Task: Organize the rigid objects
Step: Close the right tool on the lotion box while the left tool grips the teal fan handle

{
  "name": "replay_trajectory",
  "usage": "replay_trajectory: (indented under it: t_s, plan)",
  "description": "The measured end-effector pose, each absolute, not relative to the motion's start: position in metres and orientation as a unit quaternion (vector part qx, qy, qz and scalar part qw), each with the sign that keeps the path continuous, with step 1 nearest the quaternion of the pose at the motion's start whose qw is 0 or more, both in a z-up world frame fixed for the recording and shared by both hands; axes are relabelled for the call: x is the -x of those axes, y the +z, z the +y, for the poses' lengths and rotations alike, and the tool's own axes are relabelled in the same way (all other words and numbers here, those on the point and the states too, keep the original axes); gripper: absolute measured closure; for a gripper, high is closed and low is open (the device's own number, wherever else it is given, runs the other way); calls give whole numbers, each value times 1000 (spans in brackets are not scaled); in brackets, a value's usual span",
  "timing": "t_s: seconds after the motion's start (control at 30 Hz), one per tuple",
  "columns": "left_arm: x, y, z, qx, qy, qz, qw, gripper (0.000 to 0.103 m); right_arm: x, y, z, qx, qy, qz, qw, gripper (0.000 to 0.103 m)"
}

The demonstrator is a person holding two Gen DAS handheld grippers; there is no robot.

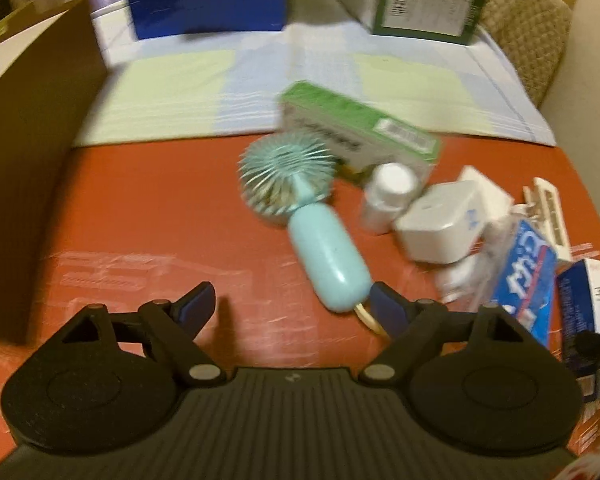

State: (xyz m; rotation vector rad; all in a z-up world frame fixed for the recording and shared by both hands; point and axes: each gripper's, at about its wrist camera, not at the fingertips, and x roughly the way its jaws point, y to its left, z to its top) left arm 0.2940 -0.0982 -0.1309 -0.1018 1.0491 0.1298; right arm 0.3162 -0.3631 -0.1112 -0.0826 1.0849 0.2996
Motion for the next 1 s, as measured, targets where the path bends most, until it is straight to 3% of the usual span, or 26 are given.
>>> replay_trajectory:
  t_s: [0.17, 0.5, 0.7, 1.0]
  plan:
    - [-281, -134, -71, 38, 77, 512, 855, 37, -316, -114, -371, 32, 139, 524, 840, 38]
    - [-316, -122, -93, -17, -2, 473, 881, 38, -319, -113, -379, 28, 140, 517, 844, 38]
    - [-336, -138, -97, -33, -10, 485, 874, 72, -319, -112, -380, 28, 145, 511, 847, 38]
    - [-296, -137, -88, -33, -4, 488, 872, 74, -315, -112, -386, 29, 155, 508, 847, 38]
